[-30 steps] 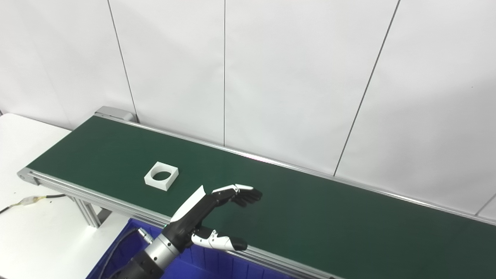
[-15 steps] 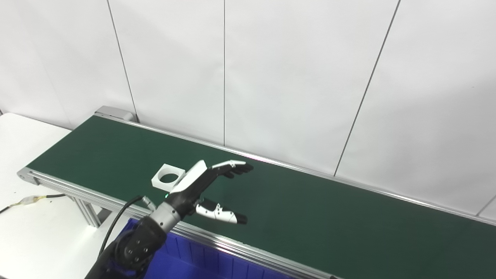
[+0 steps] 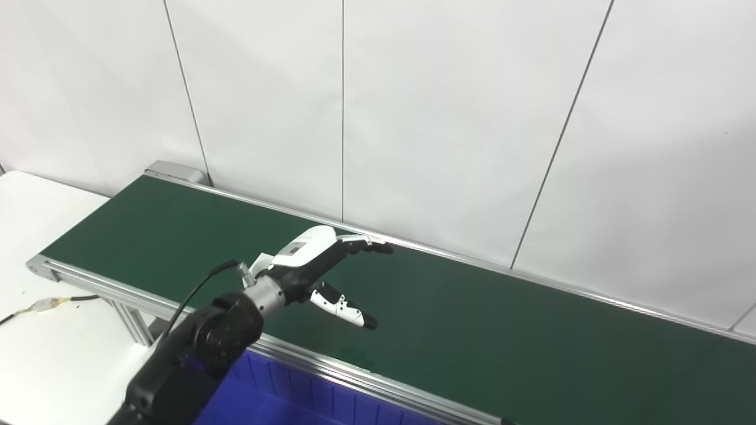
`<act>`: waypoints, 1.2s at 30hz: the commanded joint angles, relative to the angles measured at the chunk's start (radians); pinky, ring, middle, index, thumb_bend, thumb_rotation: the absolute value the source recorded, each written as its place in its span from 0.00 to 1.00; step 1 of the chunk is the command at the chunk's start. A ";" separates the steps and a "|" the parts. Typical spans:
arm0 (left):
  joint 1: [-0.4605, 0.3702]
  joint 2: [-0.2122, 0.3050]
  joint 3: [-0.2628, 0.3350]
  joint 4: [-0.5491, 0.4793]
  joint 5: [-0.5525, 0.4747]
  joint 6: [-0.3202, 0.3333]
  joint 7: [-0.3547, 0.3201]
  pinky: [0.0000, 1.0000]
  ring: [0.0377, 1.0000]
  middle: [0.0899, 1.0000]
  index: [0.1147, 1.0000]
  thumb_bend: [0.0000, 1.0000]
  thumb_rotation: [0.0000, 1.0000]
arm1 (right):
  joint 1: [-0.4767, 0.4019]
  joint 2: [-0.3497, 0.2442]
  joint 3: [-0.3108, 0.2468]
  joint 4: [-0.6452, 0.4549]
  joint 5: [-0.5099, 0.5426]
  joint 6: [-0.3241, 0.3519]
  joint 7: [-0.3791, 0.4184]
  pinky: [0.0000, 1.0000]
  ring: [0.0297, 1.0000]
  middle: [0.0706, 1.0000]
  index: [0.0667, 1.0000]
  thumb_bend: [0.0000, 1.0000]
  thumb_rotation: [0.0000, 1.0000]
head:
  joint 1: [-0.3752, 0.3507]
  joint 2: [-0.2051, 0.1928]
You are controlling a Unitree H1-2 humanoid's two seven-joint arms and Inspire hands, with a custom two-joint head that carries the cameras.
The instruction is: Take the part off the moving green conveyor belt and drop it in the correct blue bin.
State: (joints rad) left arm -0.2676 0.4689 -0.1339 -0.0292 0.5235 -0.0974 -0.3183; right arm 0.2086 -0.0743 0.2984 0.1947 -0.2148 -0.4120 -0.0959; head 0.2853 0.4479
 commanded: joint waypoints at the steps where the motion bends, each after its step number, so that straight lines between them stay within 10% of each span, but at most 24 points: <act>1: -0.056 0.042 -0.013 -0.044 0.039 0.034 -0.034 0.76 0.81 0.80 0.77 0.85 0.35 | -0.012 0.008 0.002 -0.018 -0.005 -0.057 -0.020 0.60 0.69 0.77 0.86 0.51 0.72 | -0.002 0.001; 13: -0.146 0.091 -0.076 -0.018 0.091 0.112 -0.172 0.81 0.85 0.82 0.77 0.93 0.22 | -0.015 0.010 0.008 -0.017 -0.021 -0.058 -0.031 0.59 0.69 0.77 0.86 0.49 0.71 | -0.006 0.002; 36: -0.186 0.137 -0.097 0.168 0.132 0.093 -0.137 0.83 0.87 0.85 0.80 0.98 0.18 | 0.004 0.007 0.019 -0.037 -0.011 -0.058 -0.034 0.59 0.69 0.78 0.86 0.46 0.67 | -0.012 0.018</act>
State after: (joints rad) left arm -0.4129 0.5619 -0.2435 0.1406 0.6399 0.0078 -0.4925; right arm 0.2150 -0.0734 0.3135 0.1928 -0.2271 -0.4122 -0.1216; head 0.2730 0.4648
